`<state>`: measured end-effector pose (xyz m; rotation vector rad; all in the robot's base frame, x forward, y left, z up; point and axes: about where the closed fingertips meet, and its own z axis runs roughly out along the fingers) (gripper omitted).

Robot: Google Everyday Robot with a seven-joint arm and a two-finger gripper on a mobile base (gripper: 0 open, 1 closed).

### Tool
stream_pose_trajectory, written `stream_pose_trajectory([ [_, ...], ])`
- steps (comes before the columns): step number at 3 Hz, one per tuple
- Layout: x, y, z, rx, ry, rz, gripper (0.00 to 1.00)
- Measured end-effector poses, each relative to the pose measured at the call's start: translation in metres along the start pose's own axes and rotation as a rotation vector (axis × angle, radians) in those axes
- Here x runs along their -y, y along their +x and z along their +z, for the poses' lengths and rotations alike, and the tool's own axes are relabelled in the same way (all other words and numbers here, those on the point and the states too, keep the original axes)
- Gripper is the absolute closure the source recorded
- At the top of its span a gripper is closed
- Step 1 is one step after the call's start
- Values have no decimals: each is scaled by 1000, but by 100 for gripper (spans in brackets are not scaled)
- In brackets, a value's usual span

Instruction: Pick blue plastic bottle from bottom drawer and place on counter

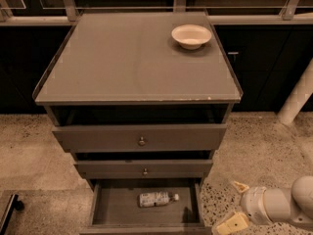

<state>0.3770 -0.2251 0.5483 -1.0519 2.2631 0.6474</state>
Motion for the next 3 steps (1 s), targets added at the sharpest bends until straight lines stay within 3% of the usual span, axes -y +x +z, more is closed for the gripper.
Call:
stream_pose_trajectory([
  [1, 13, 19, 48, 61, 9, 18, 0],
  [2, 22, 38, 98, 48, 49, 20, 0],
  [3, 44, 39, 98, 52, 131, 25, 0],
])
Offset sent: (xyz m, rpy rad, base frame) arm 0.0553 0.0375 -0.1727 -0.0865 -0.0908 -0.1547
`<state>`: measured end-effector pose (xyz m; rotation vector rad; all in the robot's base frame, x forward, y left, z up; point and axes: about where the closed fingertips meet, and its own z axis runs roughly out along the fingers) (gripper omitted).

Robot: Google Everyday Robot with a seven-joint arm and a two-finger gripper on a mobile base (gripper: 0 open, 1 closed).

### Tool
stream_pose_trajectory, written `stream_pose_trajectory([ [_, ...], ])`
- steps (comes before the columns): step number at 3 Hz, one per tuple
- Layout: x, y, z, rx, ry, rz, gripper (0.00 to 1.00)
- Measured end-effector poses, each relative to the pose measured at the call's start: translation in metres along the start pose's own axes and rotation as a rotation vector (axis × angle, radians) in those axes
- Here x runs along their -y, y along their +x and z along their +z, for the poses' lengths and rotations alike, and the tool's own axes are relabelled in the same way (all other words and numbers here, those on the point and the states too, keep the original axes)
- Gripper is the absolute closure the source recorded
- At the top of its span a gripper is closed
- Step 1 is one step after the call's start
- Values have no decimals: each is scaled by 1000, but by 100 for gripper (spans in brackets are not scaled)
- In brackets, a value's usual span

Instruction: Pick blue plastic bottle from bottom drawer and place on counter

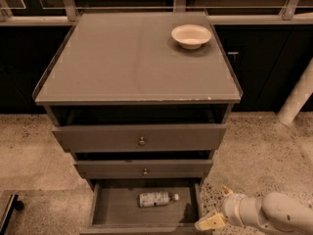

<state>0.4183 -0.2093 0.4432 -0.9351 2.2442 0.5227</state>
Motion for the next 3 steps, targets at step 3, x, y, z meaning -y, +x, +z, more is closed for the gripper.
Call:
stream_pose_trajectory([
  [3, -18, 20, 93, 54, -75, -56, 0],
])
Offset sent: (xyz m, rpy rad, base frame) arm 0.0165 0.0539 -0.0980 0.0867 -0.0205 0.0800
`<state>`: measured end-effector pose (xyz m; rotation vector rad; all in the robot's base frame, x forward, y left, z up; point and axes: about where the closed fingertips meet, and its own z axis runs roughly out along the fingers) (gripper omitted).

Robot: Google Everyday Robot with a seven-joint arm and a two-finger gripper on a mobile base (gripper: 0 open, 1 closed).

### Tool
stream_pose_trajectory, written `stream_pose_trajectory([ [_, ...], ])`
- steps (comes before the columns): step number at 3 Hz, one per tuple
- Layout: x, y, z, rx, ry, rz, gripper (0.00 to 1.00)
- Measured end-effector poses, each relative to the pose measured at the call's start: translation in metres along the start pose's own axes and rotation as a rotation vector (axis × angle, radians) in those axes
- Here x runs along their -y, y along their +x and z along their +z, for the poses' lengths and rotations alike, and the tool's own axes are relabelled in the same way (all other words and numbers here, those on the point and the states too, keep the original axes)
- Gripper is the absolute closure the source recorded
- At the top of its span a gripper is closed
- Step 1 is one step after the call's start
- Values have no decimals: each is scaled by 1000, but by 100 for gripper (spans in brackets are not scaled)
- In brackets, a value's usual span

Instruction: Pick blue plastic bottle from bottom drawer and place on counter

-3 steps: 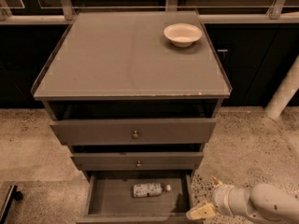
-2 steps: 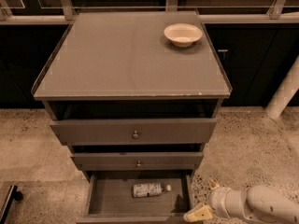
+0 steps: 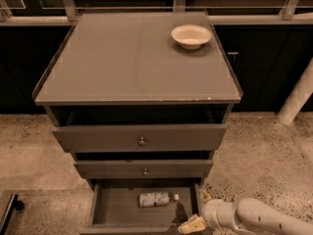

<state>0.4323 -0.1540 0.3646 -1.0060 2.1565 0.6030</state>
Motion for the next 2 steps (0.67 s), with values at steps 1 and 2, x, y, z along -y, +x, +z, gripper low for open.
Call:
stream_pose_trajectory([
  [1, -1, 11, 34, -40, -36, -16, 0],
  [2, -5, 8, 40, -44, -50, -26, 0],
])
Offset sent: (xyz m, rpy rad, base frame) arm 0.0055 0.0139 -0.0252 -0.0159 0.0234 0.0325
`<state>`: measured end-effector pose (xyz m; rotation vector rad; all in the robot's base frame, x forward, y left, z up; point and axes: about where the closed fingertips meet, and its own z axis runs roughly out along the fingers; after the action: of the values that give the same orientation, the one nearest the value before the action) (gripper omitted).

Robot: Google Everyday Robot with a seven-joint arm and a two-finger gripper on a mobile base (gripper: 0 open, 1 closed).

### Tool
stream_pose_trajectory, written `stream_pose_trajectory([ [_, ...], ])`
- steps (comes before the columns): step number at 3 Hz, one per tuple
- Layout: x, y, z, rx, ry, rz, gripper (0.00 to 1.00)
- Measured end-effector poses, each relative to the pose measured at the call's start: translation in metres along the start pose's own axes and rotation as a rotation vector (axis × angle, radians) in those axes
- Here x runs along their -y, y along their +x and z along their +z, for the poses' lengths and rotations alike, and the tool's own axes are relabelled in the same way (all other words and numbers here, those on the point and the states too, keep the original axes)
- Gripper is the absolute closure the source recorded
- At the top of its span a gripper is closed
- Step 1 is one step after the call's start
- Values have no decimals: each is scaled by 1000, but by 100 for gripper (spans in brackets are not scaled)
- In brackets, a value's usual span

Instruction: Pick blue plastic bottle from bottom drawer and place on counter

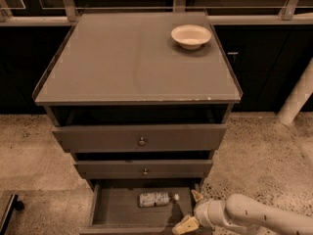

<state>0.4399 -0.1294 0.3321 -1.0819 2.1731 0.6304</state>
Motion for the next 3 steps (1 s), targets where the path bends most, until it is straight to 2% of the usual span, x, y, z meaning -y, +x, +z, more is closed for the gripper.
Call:
stream_pose_trajectory([
  [1, 8, 5, 17, 13, 10, 12, 0],
  [2, 21, 1, 44, 40, 42, 2, 0],
  [3, 43, -5, 94, 64, 82, 21, 0],
])
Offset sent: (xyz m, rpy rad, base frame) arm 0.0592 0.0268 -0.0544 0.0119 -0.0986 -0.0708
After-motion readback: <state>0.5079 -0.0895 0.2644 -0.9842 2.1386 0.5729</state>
